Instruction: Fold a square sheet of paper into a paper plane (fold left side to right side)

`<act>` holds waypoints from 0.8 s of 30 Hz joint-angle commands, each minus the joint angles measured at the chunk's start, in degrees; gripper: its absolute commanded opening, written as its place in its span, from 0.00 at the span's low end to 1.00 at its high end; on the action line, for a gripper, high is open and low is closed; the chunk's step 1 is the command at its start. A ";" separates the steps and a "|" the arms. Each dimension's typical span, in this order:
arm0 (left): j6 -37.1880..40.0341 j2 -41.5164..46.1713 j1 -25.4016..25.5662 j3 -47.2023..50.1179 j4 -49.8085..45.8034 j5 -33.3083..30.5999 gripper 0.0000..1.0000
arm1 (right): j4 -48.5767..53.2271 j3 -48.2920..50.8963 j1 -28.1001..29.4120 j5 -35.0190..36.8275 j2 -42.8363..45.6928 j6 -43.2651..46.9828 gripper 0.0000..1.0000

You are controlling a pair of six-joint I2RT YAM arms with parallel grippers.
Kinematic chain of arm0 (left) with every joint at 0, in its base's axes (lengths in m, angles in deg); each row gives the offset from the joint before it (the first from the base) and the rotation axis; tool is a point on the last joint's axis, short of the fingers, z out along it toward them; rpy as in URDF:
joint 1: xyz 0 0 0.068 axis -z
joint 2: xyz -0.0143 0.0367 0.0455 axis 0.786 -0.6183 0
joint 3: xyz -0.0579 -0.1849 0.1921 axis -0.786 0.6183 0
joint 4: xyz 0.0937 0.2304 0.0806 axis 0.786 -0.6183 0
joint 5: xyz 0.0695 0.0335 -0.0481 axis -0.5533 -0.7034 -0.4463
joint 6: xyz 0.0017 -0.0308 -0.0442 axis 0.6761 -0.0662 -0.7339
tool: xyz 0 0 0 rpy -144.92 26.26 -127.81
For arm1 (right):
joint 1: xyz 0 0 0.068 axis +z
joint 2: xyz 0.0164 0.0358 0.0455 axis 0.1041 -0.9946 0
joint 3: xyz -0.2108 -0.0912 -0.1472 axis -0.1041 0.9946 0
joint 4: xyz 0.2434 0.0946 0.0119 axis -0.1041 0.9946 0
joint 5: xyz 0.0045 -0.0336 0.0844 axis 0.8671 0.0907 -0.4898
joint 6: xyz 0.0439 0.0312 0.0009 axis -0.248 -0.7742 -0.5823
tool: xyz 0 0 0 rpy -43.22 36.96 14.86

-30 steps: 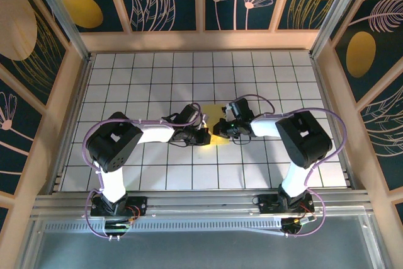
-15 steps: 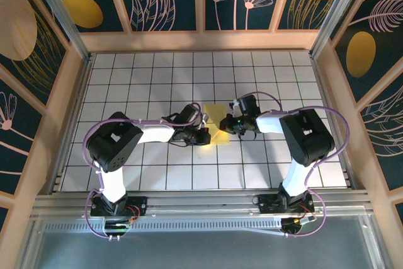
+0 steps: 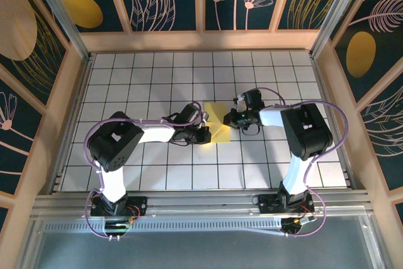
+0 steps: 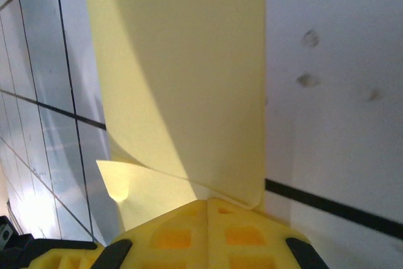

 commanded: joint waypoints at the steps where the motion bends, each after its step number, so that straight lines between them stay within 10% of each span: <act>1: 0.62 -2.95 -0.36 1.77 -8.51 -2.55 0.00 | 0.65 -1.47 -3.32 8.25 -2.53 1.97 0.00; 24: 0.03 -1.97 -0.35 1.78 -7.21 -2.72 0.00 | 1.22 0.64 -2.39 1.93 7.92 -1.97 0.00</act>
